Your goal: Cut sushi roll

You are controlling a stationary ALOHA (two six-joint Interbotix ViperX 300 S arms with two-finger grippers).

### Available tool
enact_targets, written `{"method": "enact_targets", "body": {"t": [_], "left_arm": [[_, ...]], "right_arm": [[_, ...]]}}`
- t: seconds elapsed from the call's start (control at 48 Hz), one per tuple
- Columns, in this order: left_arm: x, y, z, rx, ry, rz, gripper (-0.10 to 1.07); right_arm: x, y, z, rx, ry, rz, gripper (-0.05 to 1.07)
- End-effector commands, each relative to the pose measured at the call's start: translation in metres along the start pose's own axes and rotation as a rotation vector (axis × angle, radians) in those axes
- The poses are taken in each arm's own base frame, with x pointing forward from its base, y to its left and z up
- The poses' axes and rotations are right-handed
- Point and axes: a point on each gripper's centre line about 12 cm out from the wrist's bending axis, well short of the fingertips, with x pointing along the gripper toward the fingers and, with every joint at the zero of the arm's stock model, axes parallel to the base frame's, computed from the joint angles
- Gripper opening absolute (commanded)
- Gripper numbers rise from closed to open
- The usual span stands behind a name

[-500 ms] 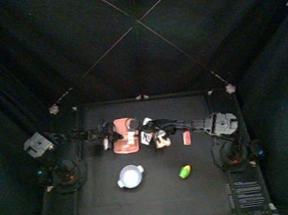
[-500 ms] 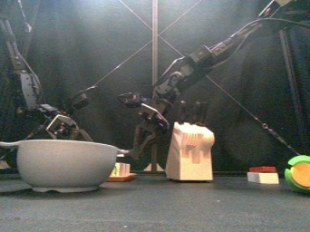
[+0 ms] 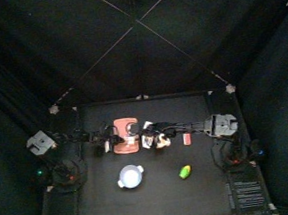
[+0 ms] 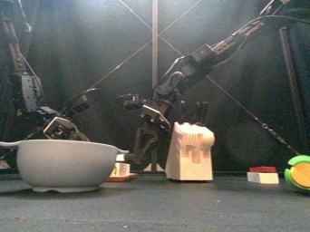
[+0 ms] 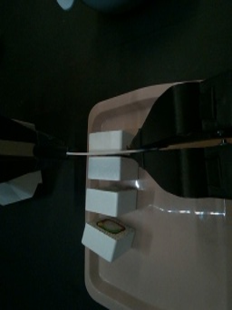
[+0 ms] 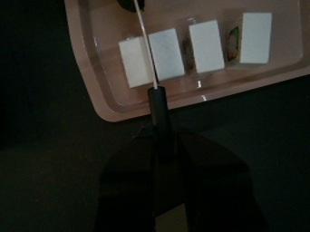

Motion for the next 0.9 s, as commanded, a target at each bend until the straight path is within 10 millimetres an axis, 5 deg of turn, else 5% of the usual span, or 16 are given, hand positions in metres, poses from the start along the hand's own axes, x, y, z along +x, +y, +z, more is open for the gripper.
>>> {"method": "enact_targets", "body": {"t": [0.0,0.875], "left_arm": [[-0.001,0.001,0.001,-0.001,-0.003,0.003,0.2],[0.005,0.006,-0.009,-0.032,0.036,0.018,0.2]], "right_arm": [[-0.022,-0.004,0.011,0.005,-0.048,-0.008,0.44],[-0.014,-0.006,0.008,0.014,-0.045,-0.009,0.44]]}}
